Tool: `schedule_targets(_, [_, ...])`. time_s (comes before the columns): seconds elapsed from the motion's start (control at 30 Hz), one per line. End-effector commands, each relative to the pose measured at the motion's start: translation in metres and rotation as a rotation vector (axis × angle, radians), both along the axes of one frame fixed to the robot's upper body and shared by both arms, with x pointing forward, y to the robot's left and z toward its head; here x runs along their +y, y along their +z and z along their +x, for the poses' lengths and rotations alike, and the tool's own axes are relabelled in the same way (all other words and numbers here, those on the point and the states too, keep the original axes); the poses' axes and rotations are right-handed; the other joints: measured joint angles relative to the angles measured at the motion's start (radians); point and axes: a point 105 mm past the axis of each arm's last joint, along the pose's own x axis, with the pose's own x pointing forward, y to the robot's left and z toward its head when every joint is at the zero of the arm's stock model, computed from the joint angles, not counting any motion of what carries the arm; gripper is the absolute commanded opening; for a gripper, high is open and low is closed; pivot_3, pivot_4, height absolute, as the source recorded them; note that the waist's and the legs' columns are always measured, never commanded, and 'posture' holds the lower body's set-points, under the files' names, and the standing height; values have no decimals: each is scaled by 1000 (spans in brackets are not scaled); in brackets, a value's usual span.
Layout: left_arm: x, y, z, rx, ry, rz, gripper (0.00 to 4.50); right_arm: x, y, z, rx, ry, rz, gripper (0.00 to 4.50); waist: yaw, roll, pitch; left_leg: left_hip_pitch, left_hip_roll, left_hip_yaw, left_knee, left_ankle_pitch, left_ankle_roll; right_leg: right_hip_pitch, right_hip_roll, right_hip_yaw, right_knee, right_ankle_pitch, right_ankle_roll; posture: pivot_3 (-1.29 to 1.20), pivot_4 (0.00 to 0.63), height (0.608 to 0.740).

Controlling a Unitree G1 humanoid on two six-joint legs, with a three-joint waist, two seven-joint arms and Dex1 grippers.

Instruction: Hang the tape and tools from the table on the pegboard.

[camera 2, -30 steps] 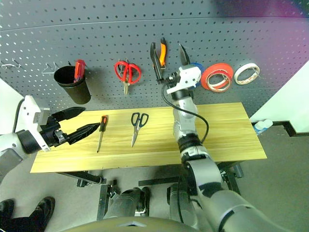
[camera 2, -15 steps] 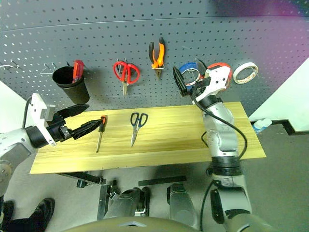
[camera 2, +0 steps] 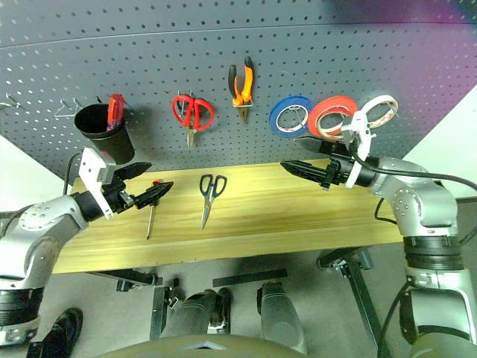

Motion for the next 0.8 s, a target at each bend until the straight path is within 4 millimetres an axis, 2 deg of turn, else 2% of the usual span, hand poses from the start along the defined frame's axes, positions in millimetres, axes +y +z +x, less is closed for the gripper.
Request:
schedule_targets(0.03, [-4,-10,17,-38,83,84,4500,3,-10,-7,-31,105,-94,4466,-1,-1,0,0,0,0,0,0,0,0,0,0,0,0,0,-266,176,740])
schedule_targets(0.13, [-11,-23,31,-26,135,130,4500,8,-14,-8,-61,157,-124,4466,0,-1,1,0,0,1,0,-1,-2,0,0,0,0,0,1,-269,179,740])
schedule_targets(0.2, [-13,-37,39,94,203,64,4500,12,-24,-5,-85,175,-187,4466,0,-1,1,0,0,1,0,-1,-2,0,0,0,0,1,1,-269,179,740])
schedule_targets(0.27, [-31,-49,42,185,181,18,4500,18,-26,-3,-88,186,-188,4466,1,-2,2,0,0,1,1,-1,-2,0,0,0,1,1,2,-261,185,740])
schedule_targets(0.47, [-50,-60,71,234,343,108,4500,23,-32,-4,-85,210,-191,4466,5,-7,7,-1,0,0,2,-1,-2,-1,0,0,2,3,5,-262,199,740])
schedule_targets(0.67, [-73,-72,77,336,469,211,4500,21,-29,1,-91,191,-193,4466,3,-8,10,-1,-1,1,2,-2,-2,-1,0,0,2,4,7,-277,220,740])
schedule_targets(0.8, [-82,-87,78,492,525,313,4500,22,-31,1,-82,182,-199,4466,2,-10,18,-1,-1,0,3,-2,-2,-1,0,0,3,4,7,-284,231,740])
